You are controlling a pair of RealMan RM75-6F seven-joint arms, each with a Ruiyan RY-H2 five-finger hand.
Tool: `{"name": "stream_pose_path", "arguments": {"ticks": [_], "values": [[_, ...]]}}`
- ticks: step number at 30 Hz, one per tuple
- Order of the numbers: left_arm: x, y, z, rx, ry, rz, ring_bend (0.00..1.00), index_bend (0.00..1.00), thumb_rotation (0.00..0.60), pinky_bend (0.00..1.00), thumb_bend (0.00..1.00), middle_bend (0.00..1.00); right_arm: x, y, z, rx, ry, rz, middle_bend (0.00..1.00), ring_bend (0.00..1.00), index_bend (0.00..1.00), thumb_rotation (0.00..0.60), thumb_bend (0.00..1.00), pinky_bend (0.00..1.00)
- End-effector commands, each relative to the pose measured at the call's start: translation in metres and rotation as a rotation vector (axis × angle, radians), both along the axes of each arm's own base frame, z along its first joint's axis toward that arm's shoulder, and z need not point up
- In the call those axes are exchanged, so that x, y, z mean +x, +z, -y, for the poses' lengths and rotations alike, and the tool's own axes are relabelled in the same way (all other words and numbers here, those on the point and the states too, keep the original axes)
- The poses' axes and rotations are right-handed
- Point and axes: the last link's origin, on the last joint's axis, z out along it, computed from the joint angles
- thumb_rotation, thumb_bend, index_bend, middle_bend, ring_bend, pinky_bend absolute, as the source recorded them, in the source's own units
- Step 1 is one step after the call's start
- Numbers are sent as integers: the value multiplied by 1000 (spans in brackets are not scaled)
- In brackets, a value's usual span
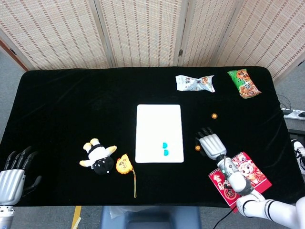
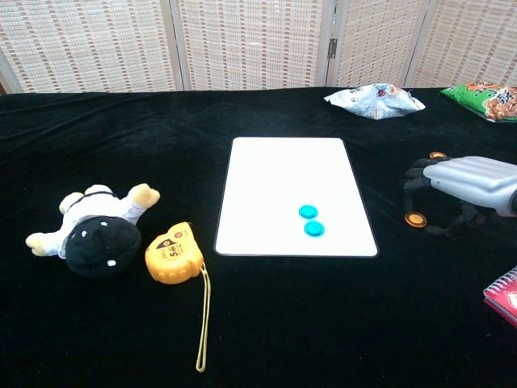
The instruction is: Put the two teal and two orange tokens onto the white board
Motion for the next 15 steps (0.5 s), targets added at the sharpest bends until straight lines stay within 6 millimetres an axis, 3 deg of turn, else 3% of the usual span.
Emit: {"name": "stream_pose_path", "arguments": {"ticks": [1,8,15], "values": [[0,0,0,1,1,0,136,174,600,0,363,96,1,-1,1,0,1,1,145,22,434,600,270,0],[-2,1,0,2,4,0,136,174,600,0,363,97,5,0,1,-3,11,9,151,28,464,600,270,0],[-1,1,0,2,0,0,136,174,600,0,364,96,21,22,14,-71,34,62,153,25,466,600,270,0]]}}
